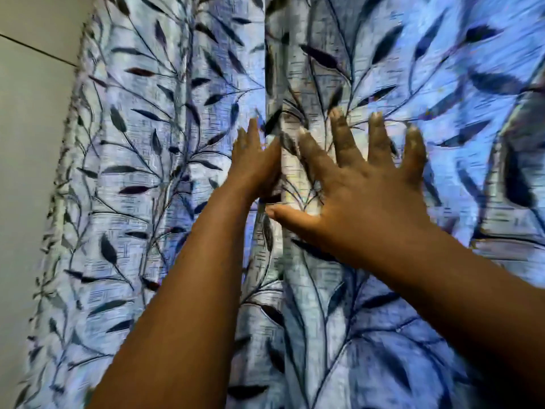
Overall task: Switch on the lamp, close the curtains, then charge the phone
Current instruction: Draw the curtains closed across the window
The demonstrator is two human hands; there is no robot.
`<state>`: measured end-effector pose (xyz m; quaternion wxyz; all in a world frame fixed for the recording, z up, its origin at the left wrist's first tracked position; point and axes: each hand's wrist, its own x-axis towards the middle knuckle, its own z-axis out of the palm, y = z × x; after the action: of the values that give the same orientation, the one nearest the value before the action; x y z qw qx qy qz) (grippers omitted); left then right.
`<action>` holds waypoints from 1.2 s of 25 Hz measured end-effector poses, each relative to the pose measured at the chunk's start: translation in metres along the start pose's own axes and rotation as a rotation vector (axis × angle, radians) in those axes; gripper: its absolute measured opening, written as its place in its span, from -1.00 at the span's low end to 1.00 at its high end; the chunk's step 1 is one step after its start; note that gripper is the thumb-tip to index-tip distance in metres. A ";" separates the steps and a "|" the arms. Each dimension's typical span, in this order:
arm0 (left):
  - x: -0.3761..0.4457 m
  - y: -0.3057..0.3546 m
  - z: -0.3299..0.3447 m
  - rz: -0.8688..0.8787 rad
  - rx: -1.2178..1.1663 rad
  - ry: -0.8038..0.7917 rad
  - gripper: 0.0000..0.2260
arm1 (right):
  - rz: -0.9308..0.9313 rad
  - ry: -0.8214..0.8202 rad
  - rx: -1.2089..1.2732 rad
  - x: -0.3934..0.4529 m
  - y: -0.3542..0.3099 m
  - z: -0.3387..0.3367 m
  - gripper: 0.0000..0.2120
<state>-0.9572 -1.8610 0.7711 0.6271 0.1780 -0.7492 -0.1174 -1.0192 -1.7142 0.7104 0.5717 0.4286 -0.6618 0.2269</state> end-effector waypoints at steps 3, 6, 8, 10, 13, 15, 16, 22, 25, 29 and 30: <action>0.001 -0.040 0.000 -0.073 0.371 0.321 -0.35 | 0.038 -0.107 0.000 -0.009 0.004 0.041 -0.04; -0.006 -0.063 -0.022 -0.056 0.535 0.643 -0.11 | 0.077 -0.058 0.060 -0.011 -0.003 0.063 -0.04; -0.007 -0.081 -0.030 -0.138 0.453 0.613 0.04 | 0.075 -0.051 0.058 -0.011 -0.013 0.073 -0.04; -0.005 -0.098 -0.032 -0.203 0.327 0.535 0.14 | 0.091 -0.055 0.058 -0.008 -0.022 0.081 -0.04; 0.000 -0.111 -0.023 -0.192 0.147 0.499 0.13 | 0.143 -0.052 0.072 -0.004 -0.034 0.088 -0.04; 0.009 -0.121 -0.011 -0.127 0.028 0.461 0.06 | 0.209 -0.034 0.102 0.000 -0.045 0.096 -0.04; 0.015 -0.128 -0.005 -0.097 -0.031 0.427 0.03 | 0.239 -0.022 0.119 0.002 -0.054 0.101 -0.04; 0.030 -0.183 0.022 0.076 -0.530 0.084 0.07 | 0.421 0.122 0.231 0.014 -0.115 0.141 -0.01; 0.033 -0.207 0.034 0.160 -0.608 -0.108 0.13 | 0.489 0.142 0.113 0.017 -0.133 0.168 -0.02; 0.029 -0.222 0.047 0.299 -0.387 -0.098 -0.10 | 0.526 0.101 -0.121 0.018 -0.133 0.190 -0.07; 0.022 -0.223 0.050 0.324 -0.349 -0.106 -0.21 | 0.533 0.106 -0.159 0.018 -0.132 0.193 -0.08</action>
<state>-0.9827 -2.0753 0.6922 0.6188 -0.0619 -0.7682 -0.1522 -1.0180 -1.9426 0.6555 0.5574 0.1810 -0.7361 0.3387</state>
